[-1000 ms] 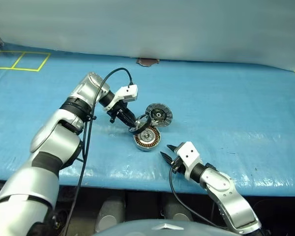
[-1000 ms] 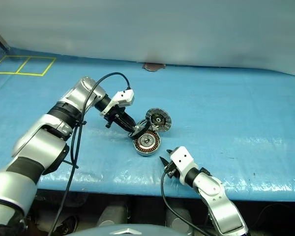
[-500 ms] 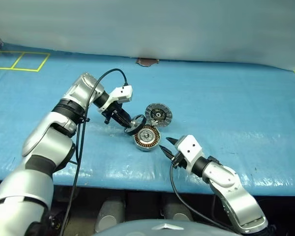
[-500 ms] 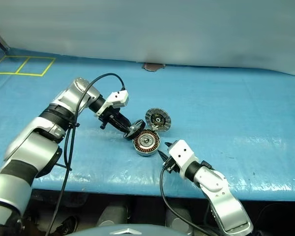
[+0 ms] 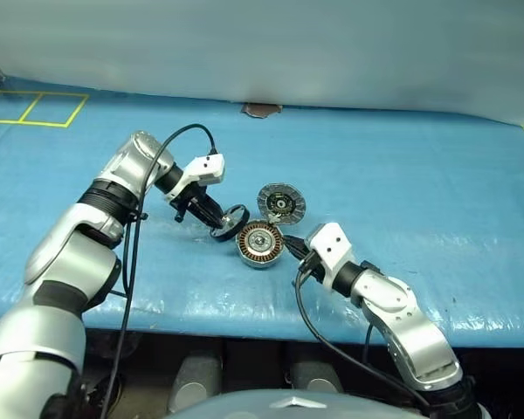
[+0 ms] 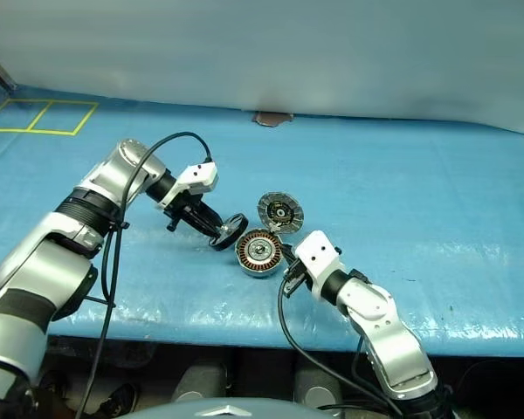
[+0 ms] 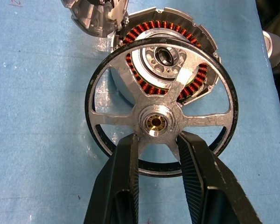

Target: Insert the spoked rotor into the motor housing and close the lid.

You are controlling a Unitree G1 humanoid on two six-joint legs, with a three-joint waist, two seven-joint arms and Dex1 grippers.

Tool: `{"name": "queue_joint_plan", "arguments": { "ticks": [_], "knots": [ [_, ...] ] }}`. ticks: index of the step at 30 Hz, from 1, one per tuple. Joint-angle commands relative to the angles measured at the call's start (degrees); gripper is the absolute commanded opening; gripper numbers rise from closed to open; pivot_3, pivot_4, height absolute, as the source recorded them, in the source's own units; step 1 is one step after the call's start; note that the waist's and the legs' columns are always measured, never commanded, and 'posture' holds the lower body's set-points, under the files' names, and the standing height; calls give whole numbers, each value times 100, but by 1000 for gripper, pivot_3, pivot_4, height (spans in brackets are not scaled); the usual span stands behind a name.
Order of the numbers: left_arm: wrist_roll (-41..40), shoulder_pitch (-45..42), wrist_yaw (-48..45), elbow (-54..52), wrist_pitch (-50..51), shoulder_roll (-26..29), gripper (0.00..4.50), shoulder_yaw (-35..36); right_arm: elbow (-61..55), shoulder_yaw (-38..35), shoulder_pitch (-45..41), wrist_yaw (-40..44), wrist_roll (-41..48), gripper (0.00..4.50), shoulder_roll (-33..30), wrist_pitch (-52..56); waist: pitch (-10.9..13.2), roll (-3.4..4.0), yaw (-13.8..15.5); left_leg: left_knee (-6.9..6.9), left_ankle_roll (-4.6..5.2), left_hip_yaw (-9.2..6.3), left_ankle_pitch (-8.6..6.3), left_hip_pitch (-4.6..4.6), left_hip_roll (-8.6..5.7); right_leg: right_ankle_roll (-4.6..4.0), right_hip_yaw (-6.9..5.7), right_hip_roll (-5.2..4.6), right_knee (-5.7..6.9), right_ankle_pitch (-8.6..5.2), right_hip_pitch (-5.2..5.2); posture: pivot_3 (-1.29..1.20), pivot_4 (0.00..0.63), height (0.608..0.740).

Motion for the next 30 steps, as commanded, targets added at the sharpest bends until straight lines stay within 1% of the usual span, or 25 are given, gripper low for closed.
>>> {"name": "queue_joint_plan", "arguments": {
  "ticks": [1,16,30],
  "knots": [
    [30,-25,-9,-225,49,97,922,175,116,52,-164,14,-10,31,32,-87,0,0,-1,0,0,0,0,0,0,0,0,0,0,0,0,0,150,740],
    [153,176,-9,-419,138,81,922,368,500,385,-593,91,-31,31,270,-147,1,3,-13,-2,0,0,0,1,0,0,0,1,1,0,-1,0,150,740],
    [312,302,-9,-537,239,161,922,606,1138,496,-881,109,-108,31,513,-367,2,3,-24,-4,-1,0,1,3,0,1,1,2,2,1,-1,0,150,740]
  ]
}}
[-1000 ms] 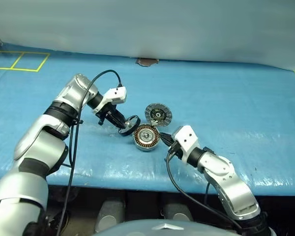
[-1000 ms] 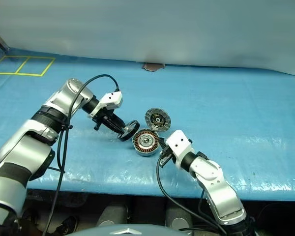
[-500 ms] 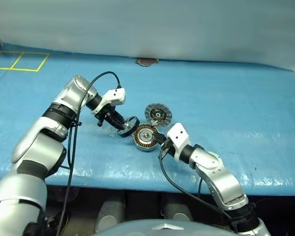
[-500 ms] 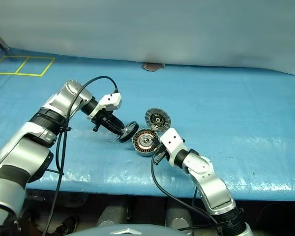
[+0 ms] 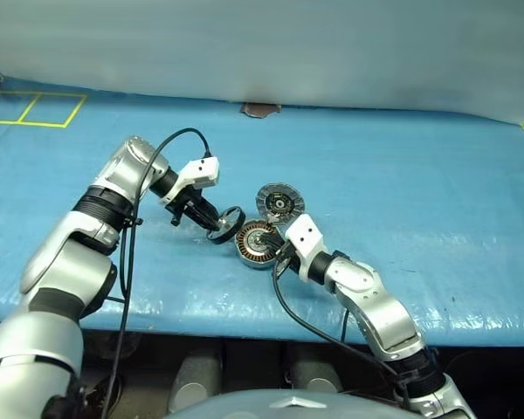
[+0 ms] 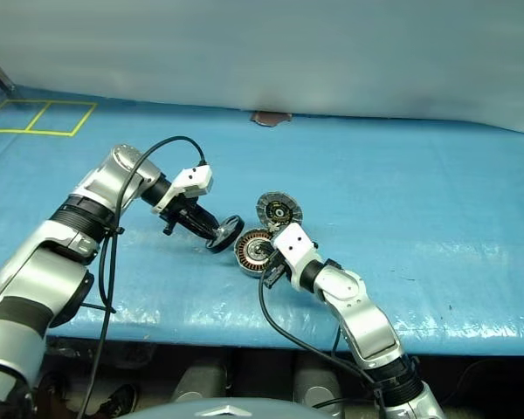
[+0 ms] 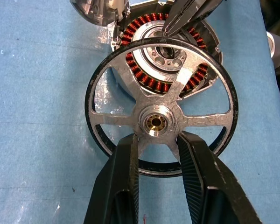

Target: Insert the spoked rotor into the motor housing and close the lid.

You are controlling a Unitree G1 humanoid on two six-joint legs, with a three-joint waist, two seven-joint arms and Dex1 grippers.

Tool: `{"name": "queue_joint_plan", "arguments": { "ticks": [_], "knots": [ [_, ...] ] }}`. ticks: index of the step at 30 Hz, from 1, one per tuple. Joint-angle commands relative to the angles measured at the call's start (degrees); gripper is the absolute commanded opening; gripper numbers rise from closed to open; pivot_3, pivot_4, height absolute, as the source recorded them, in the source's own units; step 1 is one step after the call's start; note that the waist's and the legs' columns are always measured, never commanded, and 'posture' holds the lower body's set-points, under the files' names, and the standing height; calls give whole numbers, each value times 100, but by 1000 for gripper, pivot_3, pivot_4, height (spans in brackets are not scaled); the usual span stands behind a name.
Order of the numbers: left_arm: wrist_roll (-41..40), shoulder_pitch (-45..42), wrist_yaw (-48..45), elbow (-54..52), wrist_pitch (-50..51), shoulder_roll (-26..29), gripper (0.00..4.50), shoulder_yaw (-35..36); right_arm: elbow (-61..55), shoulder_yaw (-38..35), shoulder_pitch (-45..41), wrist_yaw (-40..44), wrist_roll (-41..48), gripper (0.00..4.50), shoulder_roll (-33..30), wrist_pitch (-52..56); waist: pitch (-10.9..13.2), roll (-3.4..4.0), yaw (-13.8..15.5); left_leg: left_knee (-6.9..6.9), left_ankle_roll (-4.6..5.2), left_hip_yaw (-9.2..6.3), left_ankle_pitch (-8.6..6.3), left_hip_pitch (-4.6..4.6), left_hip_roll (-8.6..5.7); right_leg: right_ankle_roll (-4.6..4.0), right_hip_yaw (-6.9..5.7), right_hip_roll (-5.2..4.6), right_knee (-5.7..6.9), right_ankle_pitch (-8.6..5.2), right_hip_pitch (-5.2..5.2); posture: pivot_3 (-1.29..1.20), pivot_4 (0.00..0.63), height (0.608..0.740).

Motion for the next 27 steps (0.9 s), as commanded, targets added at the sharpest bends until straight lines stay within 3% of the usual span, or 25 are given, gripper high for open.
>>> {"name": "queue_joint_plan", "arguments": {
  "ticks": [1,27],
  "knots": [
    [34,-16,-9,-253,53,73,922,267,32,-3,-100,31,5,31,54,-160,0,0,3,0,0,0,0,0,0,0,0,0,0,0,0,0,150,740],
    [239,102,-7,-303,96,-65,922,510,-18,70,-199,10,-193,31,129,-185,1,2,-4,-1,-1,0,0,1,0,0,1,1,1,0,0,0,150,740]
  ]
}}
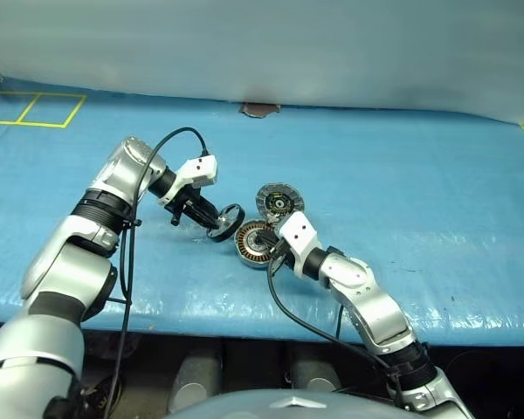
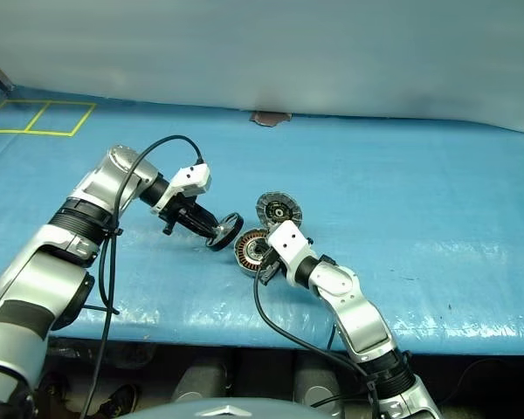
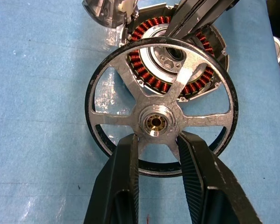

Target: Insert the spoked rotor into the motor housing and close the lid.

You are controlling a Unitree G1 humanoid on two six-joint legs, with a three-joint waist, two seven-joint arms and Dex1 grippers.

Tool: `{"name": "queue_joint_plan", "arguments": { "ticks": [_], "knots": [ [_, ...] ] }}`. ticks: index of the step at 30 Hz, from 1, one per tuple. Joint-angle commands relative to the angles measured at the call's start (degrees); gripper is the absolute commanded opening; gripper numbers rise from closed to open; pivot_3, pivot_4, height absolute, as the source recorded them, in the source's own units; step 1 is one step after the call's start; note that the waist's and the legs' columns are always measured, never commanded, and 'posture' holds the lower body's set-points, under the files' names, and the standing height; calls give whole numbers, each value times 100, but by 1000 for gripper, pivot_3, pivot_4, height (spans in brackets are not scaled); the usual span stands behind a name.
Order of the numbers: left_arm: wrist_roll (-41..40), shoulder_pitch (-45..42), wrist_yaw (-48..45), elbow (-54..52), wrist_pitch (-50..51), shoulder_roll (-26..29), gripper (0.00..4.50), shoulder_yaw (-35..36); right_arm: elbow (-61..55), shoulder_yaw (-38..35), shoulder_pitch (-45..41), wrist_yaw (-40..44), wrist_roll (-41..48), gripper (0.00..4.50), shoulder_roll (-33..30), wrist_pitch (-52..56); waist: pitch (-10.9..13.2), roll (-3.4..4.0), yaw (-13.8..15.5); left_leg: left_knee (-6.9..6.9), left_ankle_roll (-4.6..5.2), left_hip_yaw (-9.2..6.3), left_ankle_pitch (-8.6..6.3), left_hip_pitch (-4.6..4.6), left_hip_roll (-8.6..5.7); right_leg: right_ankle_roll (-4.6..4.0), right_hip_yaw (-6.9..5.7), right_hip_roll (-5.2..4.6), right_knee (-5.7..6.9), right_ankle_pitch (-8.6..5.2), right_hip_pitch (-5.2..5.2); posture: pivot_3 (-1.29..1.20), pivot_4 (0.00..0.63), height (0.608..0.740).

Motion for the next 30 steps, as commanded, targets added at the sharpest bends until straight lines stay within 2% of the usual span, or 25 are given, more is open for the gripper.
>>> {"name": "queue_joint_plan", "arguments": {
  "ticks": [1,17,30],
  "knots": [
    [-25,-18,-30,-158,-19,-5,922,114,-145,33,-68,-18,0,31,64,-21,0,0,0,0,0,0,0,0,0,0,0,0,0,0,0,0,150,740],
    [37,49,-30,-195,-75,-9,922,175,569,255,112,-36,-155,31,205,-17,-1,2,-3,0,0,0,0,14,1,-1,1,1,2,0,10,0,150,740],
    [33,-26,4,-45,-104,-171,922,275,-840,-29,164,-111,-48,31,-162,228,0,2,15,-2,0,0,0,8,1,-1,2,1,2,-1,4,0,150,740]
  ]
}}
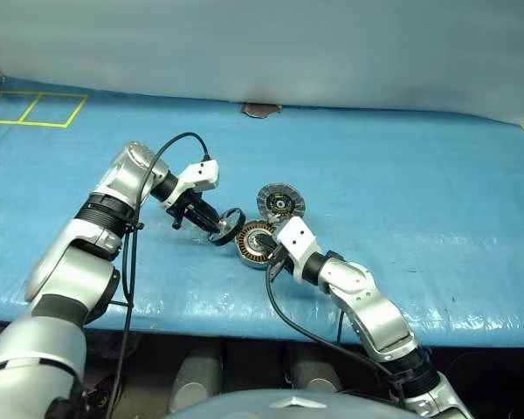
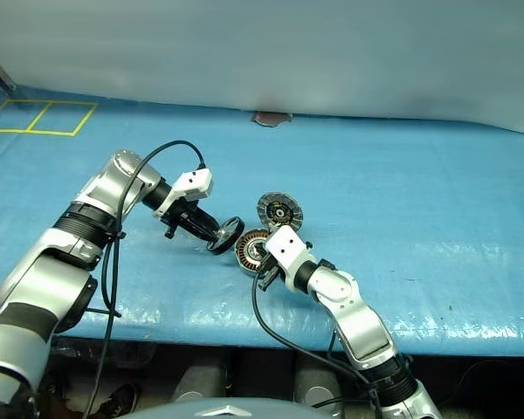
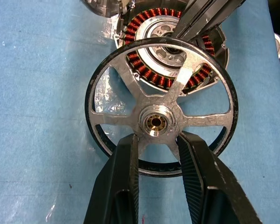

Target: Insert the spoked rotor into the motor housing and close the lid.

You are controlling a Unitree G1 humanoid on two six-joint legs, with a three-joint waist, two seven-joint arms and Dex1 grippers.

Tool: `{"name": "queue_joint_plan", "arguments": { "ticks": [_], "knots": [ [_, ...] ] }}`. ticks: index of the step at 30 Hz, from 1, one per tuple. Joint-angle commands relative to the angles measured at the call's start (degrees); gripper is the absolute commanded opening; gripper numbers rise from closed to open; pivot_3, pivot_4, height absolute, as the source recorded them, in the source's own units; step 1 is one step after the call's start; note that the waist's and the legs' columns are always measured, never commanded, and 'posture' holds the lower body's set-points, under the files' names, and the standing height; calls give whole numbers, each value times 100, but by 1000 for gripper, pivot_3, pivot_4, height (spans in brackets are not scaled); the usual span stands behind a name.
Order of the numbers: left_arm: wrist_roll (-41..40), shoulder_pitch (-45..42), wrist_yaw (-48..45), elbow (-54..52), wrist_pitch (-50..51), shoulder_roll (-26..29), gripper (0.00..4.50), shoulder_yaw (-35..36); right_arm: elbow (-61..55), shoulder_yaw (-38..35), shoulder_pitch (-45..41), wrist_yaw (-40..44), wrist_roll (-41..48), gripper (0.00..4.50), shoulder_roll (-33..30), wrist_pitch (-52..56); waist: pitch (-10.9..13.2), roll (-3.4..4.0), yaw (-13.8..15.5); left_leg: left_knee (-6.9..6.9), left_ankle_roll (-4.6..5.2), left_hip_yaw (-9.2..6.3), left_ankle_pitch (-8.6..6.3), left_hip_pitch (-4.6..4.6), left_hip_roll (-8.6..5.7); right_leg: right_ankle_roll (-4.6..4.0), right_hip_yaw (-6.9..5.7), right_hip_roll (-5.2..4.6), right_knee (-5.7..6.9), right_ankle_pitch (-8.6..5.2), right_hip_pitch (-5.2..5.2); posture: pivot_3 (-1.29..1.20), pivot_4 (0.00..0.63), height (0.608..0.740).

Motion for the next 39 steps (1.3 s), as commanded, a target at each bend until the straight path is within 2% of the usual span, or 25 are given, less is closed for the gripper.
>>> {"name": "queue_joint_plan", "arguments": {
  "ticks": [1,9,24,39],
  "knots": [
    [-28,-146,10,-42,-78,-35,922,214,-353,-147,24,-39,27,31,-50,37,0,0,0,0,0,0,0,0,0,0,0,0,0,0,0,0,150,740],
    [-17,-187,-7,-38,-109,-143,922,241,-448,-292,170,-143,118,31,-76,106,0,0,10,0,0,1,0,0,0,0,0,0,0,0,0,0,150,740],
    [56,-112,25,-62,-104,2,922,332,252,-110,-148,-114,13,31,155,-70,0,0,-12,-8,0,1,0,-1,0,-1,1,0,-1,-1,-3,0,150,740],
    [53,-100,76,-87,-71,-45,922,340,927,35,33,-189,-31,31,376,-205,0,0,-28,-9,0,1,0,5,2,-1,1,1,-1,-1,0,0,150,740]
  ]
}}
